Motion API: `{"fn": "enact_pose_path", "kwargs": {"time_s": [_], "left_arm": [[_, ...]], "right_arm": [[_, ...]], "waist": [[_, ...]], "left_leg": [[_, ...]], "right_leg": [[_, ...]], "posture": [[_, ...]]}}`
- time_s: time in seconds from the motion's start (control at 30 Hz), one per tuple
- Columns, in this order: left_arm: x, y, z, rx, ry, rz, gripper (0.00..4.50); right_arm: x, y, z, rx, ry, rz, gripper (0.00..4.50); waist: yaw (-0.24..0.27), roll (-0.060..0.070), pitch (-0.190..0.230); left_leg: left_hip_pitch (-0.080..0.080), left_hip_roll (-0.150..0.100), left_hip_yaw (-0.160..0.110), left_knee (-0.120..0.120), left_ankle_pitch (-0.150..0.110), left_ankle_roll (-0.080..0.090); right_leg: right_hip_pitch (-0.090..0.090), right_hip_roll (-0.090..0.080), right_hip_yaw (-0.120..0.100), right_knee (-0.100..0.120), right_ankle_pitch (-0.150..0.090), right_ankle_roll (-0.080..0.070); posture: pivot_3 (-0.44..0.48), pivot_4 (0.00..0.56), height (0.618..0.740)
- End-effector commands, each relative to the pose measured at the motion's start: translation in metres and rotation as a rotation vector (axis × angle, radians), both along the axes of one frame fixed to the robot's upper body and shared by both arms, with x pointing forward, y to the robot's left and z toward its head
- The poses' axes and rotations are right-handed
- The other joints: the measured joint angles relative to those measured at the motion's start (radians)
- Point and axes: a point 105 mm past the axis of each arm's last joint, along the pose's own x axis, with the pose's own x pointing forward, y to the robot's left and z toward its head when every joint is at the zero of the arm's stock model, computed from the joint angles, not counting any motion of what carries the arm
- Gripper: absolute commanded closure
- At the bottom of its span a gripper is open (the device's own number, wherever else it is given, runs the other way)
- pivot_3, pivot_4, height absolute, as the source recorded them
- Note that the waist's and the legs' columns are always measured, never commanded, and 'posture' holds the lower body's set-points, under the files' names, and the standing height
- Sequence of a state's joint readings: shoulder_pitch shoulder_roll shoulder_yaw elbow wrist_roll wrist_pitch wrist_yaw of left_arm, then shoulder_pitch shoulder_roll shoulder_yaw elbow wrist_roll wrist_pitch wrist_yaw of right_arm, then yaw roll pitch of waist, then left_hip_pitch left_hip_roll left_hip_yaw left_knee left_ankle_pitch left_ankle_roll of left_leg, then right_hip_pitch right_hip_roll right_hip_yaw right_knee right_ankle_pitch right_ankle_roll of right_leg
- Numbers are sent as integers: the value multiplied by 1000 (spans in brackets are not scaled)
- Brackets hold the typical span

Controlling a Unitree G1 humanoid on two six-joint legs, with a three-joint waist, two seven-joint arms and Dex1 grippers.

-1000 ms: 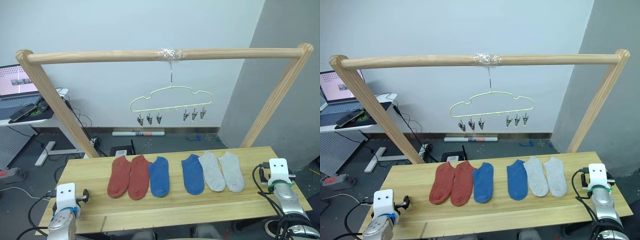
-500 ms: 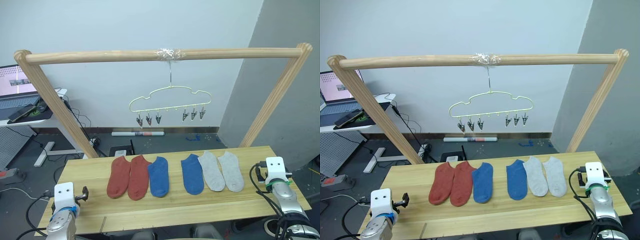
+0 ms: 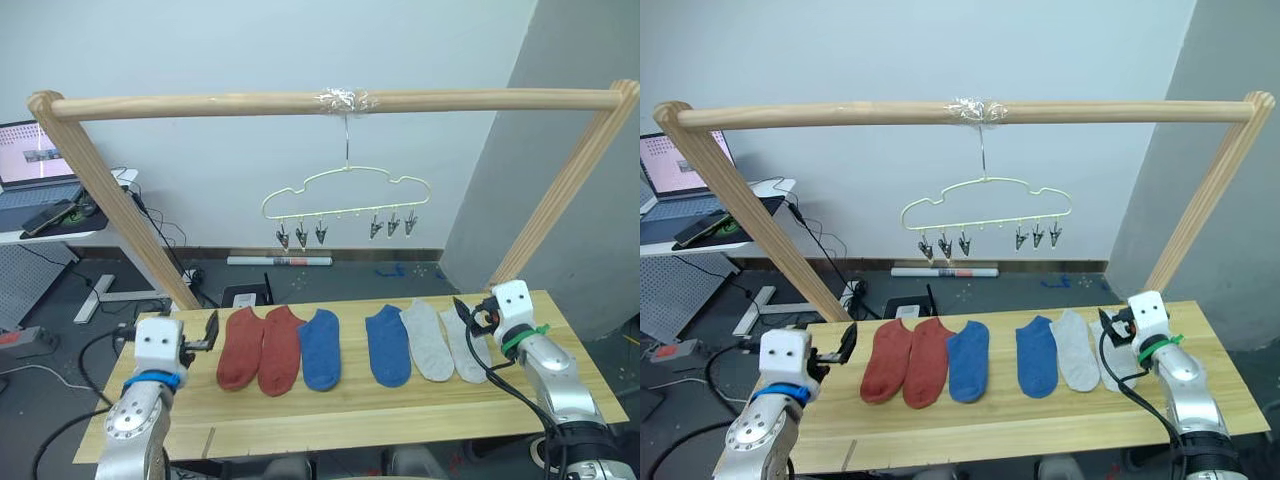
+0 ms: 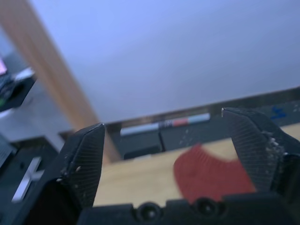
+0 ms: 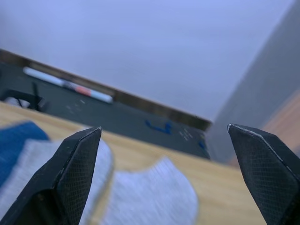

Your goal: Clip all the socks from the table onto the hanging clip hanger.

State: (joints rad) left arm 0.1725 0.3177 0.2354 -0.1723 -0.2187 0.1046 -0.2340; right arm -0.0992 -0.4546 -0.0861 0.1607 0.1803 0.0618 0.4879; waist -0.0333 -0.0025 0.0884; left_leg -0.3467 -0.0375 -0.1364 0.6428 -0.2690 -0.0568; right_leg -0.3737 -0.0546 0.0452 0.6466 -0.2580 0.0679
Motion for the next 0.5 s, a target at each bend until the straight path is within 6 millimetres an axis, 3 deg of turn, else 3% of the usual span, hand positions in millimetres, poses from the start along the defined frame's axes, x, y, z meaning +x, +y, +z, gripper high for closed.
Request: {"fn": "enact_pose_path", "kwargs": {"time_s": [0.03,0.2,0.5], "left_arm": [[11,-22,29,-32,-89,-66,1206],[26,-52,43,-33,-115,-144,2786],[50,-81,61,-82,-168,-187,2786]], "right_arm": [[0,35,46,85,-91,192,0],[3,65,86,142,-164,318,0],[-13,118,115,184,-172,568,0]], "waist": [[-1,0,3],[-6,-4,20],[0,-8,38]], "left_leg": [[0,0,0,0,0,0],[-1,0,0,-1,-1,0],[-7,0,0,-1,-1,0]], "right_leg": [[0,0,0,0,0,0],[0,0,0,-1,2,4],[-7,0,-1,-2,2,6]], "posture": [[-47,73,740],[-55,91,740],[-51,109,740]]}}
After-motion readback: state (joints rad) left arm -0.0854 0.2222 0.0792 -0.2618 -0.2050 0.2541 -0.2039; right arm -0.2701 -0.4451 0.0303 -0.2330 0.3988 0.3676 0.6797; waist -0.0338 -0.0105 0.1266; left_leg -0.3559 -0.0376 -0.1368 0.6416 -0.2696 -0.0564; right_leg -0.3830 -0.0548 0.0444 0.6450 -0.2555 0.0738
